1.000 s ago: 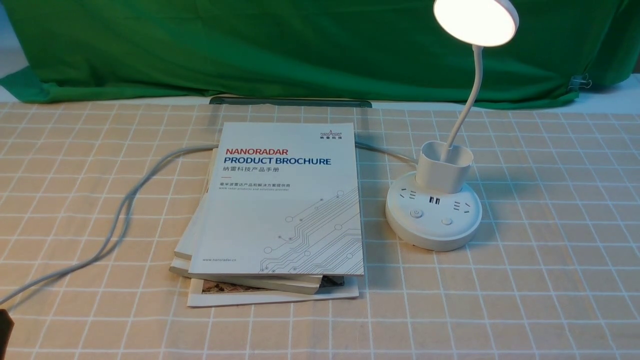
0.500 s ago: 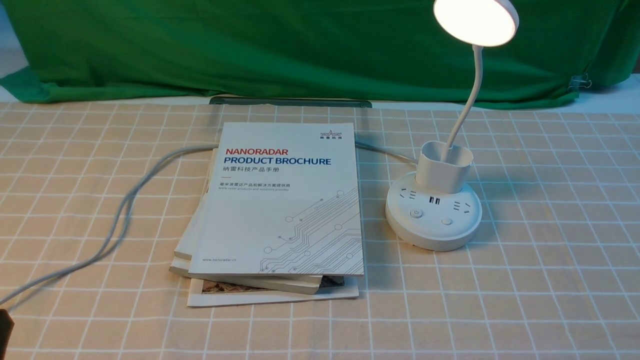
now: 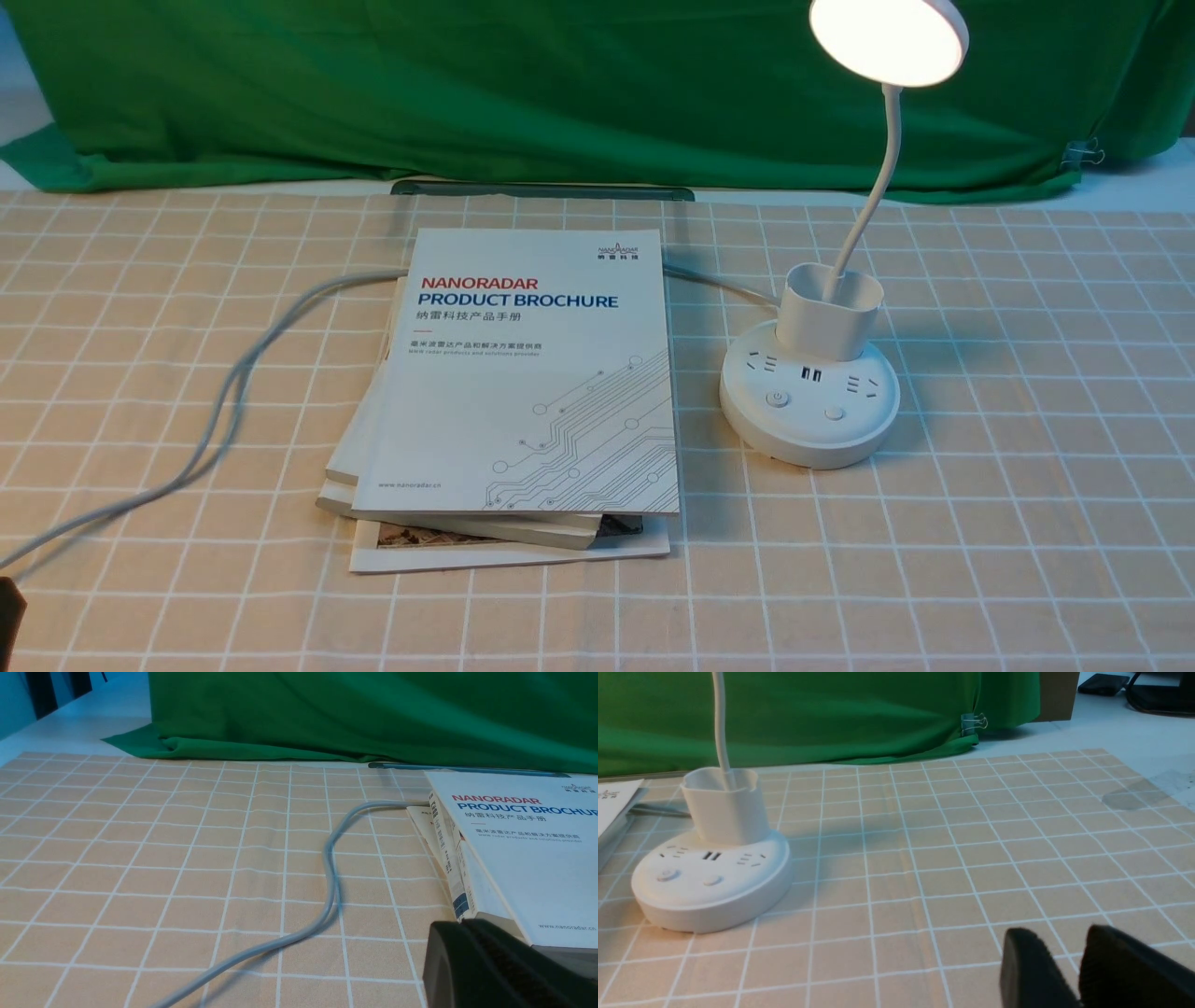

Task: Turn on the table lamp on the light coffee tablecloth with your hand.

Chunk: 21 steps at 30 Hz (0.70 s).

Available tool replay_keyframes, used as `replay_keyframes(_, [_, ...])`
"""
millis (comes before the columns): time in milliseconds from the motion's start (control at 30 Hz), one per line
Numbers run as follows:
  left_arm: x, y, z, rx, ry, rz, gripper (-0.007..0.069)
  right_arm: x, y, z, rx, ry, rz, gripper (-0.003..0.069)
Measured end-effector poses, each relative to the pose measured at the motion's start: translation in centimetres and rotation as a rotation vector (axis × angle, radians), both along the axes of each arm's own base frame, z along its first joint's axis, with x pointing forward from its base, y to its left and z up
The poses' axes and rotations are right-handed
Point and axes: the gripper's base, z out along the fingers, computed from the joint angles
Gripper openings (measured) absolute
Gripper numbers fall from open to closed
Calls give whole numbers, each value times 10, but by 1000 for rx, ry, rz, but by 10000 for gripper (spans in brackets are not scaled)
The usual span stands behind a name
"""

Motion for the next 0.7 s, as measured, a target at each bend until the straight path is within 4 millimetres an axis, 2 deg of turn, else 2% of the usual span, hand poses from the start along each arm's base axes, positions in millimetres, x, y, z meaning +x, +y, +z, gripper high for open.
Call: replay_keyframes(700, [0, 0, 0, 11, 0, 1, 21, 0, 0, 0, 0, 0, 0, 241])
